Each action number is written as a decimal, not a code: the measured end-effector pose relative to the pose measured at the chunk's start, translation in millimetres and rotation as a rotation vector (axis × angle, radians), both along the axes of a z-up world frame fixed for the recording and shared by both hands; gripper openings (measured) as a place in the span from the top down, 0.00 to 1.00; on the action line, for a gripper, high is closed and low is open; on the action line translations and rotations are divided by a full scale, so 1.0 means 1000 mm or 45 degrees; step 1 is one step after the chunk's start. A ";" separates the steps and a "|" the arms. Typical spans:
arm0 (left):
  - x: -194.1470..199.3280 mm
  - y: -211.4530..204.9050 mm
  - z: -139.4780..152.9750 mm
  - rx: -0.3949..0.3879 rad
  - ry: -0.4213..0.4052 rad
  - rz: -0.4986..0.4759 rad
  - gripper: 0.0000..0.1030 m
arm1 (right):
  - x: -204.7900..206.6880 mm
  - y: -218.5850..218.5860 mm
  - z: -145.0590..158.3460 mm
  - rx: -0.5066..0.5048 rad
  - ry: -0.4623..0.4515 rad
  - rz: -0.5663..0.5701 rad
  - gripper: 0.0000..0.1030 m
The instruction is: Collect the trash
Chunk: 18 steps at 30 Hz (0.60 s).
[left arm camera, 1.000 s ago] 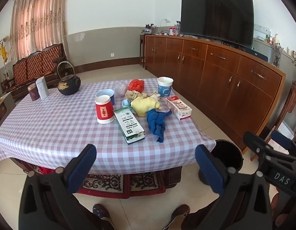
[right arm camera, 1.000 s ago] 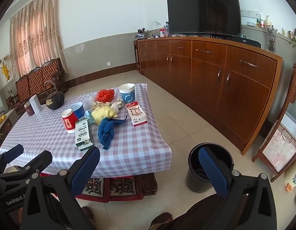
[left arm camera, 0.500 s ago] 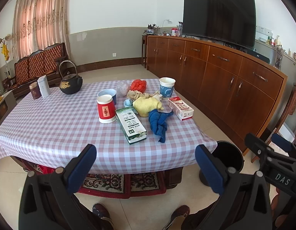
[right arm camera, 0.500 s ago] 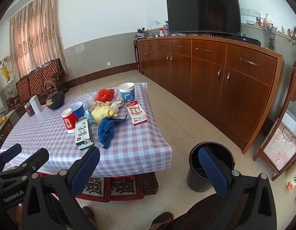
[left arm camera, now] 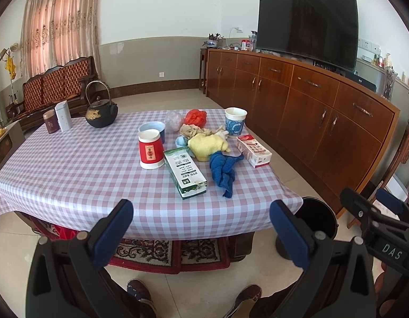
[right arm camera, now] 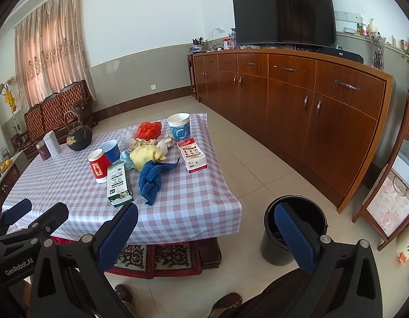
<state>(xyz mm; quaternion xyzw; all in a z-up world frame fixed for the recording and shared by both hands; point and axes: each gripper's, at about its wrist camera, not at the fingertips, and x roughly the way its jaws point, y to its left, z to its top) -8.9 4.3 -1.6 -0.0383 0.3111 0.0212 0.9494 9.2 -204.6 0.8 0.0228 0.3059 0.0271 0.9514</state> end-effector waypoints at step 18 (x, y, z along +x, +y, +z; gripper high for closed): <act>0.001 0.004 -0.001 -0.003 0.006 0.008 0.00 | 0.002 0.005 0.001 -0.002 -0.004 0.017 0.00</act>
